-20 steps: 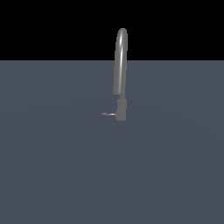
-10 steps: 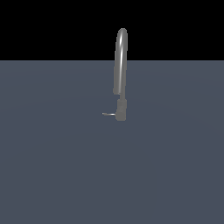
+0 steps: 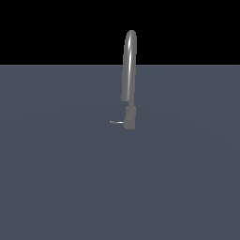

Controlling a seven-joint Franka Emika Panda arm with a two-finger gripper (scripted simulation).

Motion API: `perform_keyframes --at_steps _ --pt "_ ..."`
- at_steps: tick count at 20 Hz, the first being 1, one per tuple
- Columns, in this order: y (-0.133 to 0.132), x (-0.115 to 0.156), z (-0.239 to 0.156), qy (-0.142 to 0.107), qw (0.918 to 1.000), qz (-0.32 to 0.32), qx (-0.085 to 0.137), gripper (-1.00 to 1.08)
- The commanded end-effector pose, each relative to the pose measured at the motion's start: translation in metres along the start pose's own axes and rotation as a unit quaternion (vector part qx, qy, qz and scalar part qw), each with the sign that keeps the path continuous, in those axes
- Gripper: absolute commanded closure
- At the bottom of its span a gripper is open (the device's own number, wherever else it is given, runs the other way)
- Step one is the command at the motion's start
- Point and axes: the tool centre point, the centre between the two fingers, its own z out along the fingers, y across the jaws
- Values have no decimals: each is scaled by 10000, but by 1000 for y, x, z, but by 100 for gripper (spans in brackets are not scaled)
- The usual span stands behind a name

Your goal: Turn on the faucet by rotating a designated handle.

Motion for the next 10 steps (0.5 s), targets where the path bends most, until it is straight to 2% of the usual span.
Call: perform_keyframes --at_steps 1,5,10 --pt "5 6 -9 146 9984 26 -546 108" --pt "10 16 -24 371 9896 15 -1393 108" --pt "9 31 -44 656 9681 -83 -2417 108"
